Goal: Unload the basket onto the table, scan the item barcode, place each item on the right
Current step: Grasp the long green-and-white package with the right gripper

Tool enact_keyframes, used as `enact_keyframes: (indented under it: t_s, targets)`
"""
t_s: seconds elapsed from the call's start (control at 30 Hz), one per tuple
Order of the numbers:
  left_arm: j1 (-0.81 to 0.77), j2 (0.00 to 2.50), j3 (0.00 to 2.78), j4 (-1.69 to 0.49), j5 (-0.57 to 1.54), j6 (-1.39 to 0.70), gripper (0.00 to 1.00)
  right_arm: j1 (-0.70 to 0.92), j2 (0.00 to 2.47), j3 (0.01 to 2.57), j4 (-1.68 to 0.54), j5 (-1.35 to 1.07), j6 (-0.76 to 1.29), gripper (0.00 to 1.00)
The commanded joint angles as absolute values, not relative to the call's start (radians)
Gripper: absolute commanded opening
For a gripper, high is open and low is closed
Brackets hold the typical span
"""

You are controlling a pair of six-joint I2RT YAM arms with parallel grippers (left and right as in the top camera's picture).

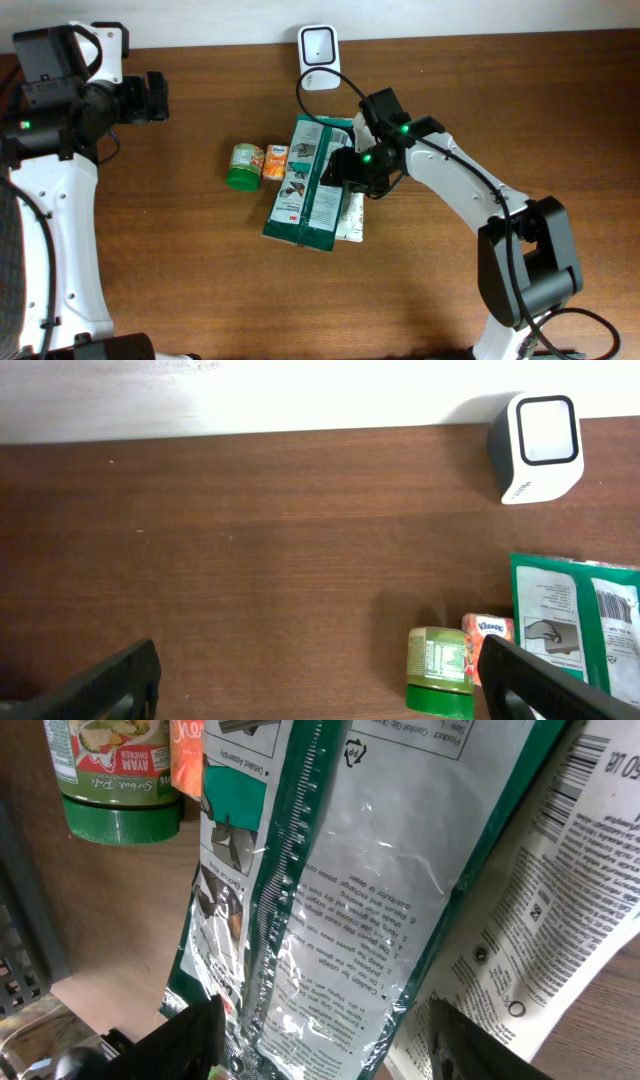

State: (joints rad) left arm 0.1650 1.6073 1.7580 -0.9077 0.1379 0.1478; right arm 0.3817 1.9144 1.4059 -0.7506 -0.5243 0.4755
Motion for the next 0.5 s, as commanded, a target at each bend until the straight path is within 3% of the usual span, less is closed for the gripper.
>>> enact_keyframes:
  t_s: [0.0,0.47]
  targets:
    - [0.168,1.604,1.770,-0.906,0.134,0.145,0.99,0.388,1.922,1.388,-0.744,-0.511,0.480,0.62]
    - [0.168,1.604,1.770,-0.906,0.134,0.145,0.99,0.388,1.922,1.384,-0.743,-0.495,0.479,0.62]
